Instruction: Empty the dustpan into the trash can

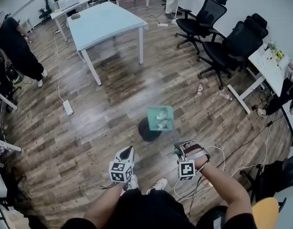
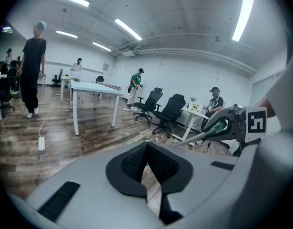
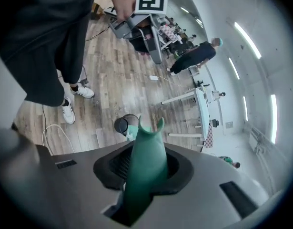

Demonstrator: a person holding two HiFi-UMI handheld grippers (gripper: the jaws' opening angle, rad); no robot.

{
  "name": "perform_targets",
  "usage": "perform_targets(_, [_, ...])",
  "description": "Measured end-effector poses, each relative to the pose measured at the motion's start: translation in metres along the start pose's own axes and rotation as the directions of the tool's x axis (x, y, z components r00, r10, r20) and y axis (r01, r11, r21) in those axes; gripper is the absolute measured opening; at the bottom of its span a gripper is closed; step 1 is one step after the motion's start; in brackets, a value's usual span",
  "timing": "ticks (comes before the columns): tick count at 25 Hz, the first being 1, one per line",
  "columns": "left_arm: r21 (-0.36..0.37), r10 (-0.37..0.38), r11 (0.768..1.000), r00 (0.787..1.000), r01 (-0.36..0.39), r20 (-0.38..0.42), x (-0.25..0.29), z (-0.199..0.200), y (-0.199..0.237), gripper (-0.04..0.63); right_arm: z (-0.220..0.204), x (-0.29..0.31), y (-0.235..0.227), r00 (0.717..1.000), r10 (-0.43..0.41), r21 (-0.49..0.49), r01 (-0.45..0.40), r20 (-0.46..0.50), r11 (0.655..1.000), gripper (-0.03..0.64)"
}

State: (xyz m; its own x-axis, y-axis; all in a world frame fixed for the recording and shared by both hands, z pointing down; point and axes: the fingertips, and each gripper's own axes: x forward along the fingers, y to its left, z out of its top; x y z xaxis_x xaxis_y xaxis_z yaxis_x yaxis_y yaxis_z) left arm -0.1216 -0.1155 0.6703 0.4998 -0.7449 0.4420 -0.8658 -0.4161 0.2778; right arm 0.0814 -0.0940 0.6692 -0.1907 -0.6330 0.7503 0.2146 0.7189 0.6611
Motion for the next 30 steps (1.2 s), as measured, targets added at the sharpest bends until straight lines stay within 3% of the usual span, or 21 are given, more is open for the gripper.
perform_targets(5, [-0.004,0.005,1.000,1.000,-0.005,0.012,-0.006,0.005,0.006,0.012,0.014,0.005,-0.007,0.999,0.043,-0.141,-0.042,0.001,0.989,0.104])
perform_targets(11, [0.000,0.008,1.000,1.000,-0.008,0.011,-0.012,0.001,0.008,0.012,0.030,0.013,0.006,0.998,0.068,-0.303,-0.067,-0.006,0.951,0.101])
perform_targets(14, [0.007,0.009,1.000,1.000,-0.009,0.009,-0.013,0.000,0.010,0.012,0.056,0.014,-0.014,0.991,-0.067,-0.258,0.095,0.114,0.961,0.101])
perform_targets(15, [0.008,0.010,1.000,1.000,-0.010,0.009,-0.014,-0.001,0.011,0.012,0.058,0.015,-0.012,0.991,-0.064,-0.278,0.094,0.116,0.956,0.101])
perform_targets(18, [0.011,0.012,1.000,1.000,-0.012,0.011,-0.015,0.000,0.013,0.012,0.039,0.017,0.017,0.997,0.075,-0.445,-0.079,-0.025,0.892,0.101])
perform_targets(30, [0.016,0.001,1.000,1.000,-0.002,0.023,-0.020,0.005,0.013,0.012,0.055,0.018,0.032,0.995,0.031,-0.633,-0.083,-0.093,0.769,0.103])
